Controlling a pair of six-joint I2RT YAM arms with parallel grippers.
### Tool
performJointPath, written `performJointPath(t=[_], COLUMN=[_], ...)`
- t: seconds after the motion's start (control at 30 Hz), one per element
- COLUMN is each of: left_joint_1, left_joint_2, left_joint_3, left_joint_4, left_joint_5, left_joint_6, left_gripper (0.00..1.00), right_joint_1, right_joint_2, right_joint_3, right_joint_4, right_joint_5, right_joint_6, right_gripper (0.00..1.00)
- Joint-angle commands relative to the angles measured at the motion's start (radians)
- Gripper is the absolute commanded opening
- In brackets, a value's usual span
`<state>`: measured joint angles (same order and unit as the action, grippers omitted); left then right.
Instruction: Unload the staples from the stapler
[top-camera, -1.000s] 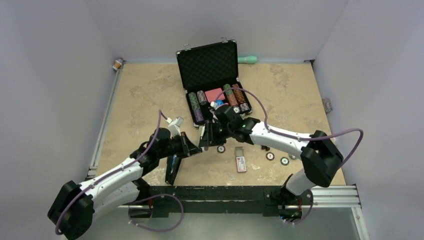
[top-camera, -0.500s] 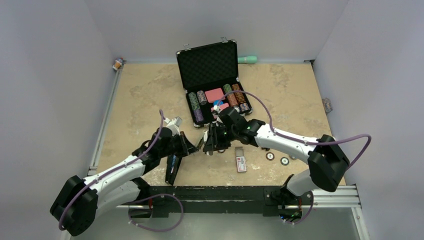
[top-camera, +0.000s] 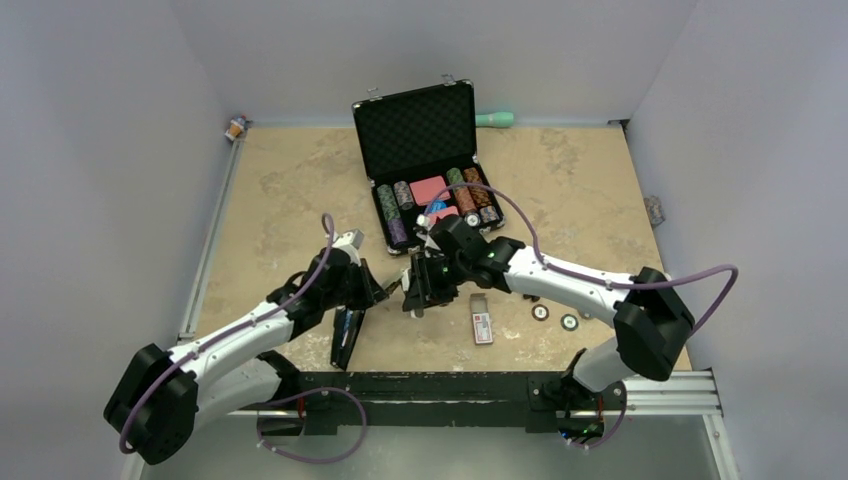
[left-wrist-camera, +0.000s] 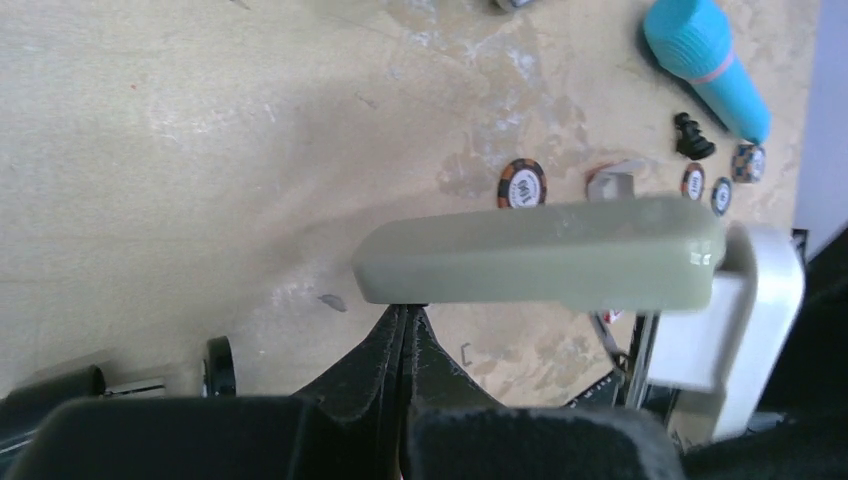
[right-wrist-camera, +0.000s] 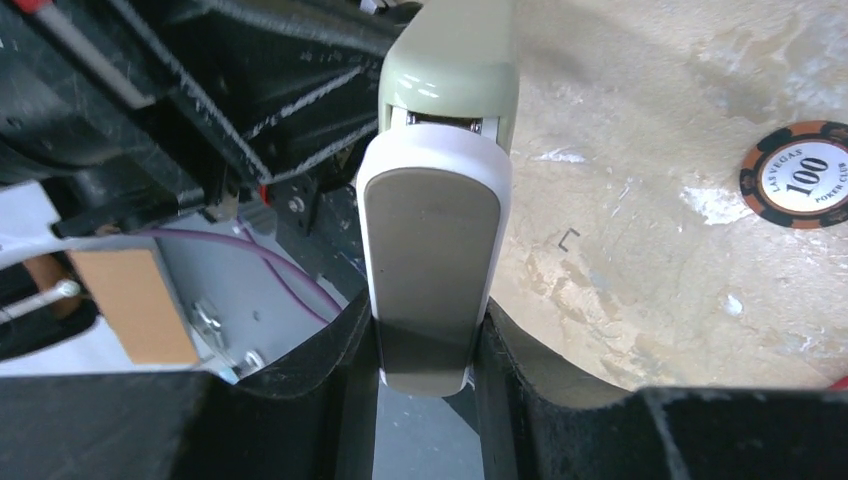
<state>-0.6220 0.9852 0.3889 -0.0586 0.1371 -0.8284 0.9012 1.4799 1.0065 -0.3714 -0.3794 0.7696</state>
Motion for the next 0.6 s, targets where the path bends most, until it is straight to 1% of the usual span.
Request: performJointPath(t=[0.0,0.1,0.17,0.37,0.43,0.57], left_joint_1=[-0.001,0.002,0.002,0.011,0.015,0.024], left_joint_2=[0.076,0.103,0.093,-0.007,-0.035,-0.042], left_joint_3=[0.120,0.177,0.205,0.255,0.267,0.303], left_joint_4=[-0.006,-0.044,-0.078,-0.194,-0.217,-0.268], left_joint_5=[-0.058,-0.082,-0.103,-0.201,-0.220,-0.234], left_joint_6=[0.077,0.103,0.113,0.142,0.156,0.168], left_gripper=[0.00,0.00,0.00,0.00,0.00,0.00], right_joint_1=[0.119,0.192,0.216,0.222,0.222,0.221], right_joint_2=[0.028,0.021,0.001,-0.080,-0.079,-0.051], right_joint_3=[0.102,0.078,0.045,-0.064,-0.083,-0.078], right_joint_4=[0.012,-0.011,-0.037,-0.083,-0.076,-0.055], right_joint_5=[-0.177,-0.185,-0.180,-0.138,-0.118,-0.069], right_joint_6=[-0.095,-0.099,-0.101,-0.105,-0.102,-0.094], right_gripper=[0.00,0.00,0.00,0.00,0.00,0.00])
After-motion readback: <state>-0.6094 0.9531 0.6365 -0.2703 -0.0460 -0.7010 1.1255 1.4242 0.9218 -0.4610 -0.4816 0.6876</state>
